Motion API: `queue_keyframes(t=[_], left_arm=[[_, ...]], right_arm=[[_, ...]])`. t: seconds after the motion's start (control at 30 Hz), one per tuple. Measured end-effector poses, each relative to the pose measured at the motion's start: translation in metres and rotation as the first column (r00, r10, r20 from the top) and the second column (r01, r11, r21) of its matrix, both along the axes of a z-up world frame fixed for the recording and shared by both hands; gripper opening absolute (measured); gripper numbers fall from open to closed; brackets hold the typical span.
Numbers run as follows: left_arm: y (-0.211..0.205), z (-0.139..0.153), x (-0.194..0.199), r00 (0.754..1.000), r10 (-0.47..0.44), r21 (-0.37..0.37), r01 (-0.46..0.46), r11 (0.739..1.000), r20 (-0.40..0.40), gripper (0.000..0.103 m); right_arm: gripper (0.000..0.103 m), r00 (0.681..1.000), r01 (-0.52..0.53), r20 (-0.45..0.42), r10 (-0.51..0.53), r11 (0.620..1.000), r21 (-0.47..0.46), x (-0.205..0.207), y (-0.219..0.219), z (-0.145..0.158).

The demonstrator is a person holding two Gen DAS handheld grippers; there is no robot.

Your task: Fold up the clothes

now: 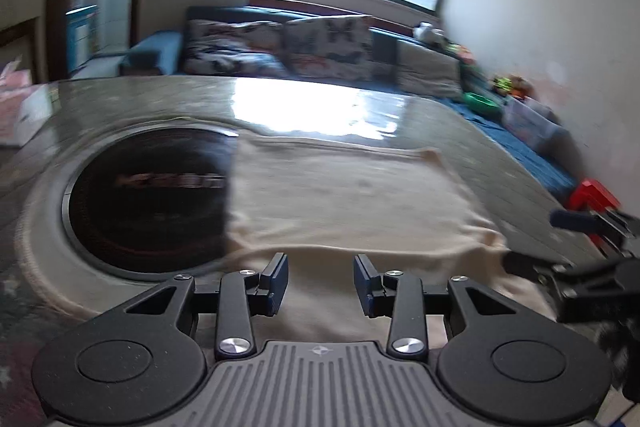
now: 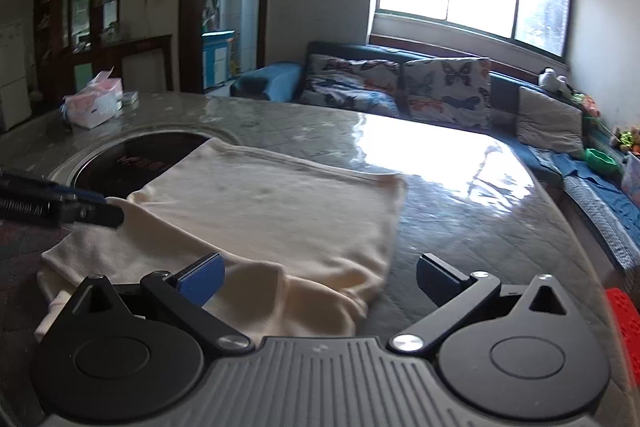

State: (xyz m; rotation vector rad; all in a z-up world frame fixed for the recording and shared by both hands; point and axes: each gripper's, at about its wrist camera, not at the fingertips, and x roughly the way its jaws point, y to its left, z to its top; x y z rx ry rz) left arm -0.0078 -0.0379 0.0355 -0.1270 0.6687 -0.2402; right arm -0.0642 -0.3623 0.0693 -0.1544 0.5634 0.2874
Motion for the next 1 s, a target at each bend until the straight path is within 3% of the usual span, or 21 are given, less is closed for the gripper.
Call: queue_keyframes(t=[0.33,0.53,0.8,1.0], left_arm=[[0.026,-0.026,0.014,0.997,0.058,0.038,-0.056,0.998,-0.046,0.040],[0.023,-0.014,0.005,0.999,0.043,0.059,-0.042,0.997,0.000,0.039],[0.016,-0.008,-0.025,0.998,-0.055,0.155,0.048,0.987,0.035,0.042],[0.010,-0.004,-0.063,0.979,-0.193,0.250,0.172,0.953,0.063,0.047]], right_arm=[[0.103,0.997,0.021,-0.066,-0.029,0.993,-0.114,0.033,0.020,-0.028],[0.103,0.998,0.024,-0.053,-0.031,0.991,-0.130,0.023,0.009,-0.025],[0.103,0.998,-0.044,-0.049,0.036,0.984,-0.171,-0.005,0.008,-0.022],[0.103,0.998,-0.044,-0.052,0.036,0.983,-0.179,-0.013,0.004,-0.021]])
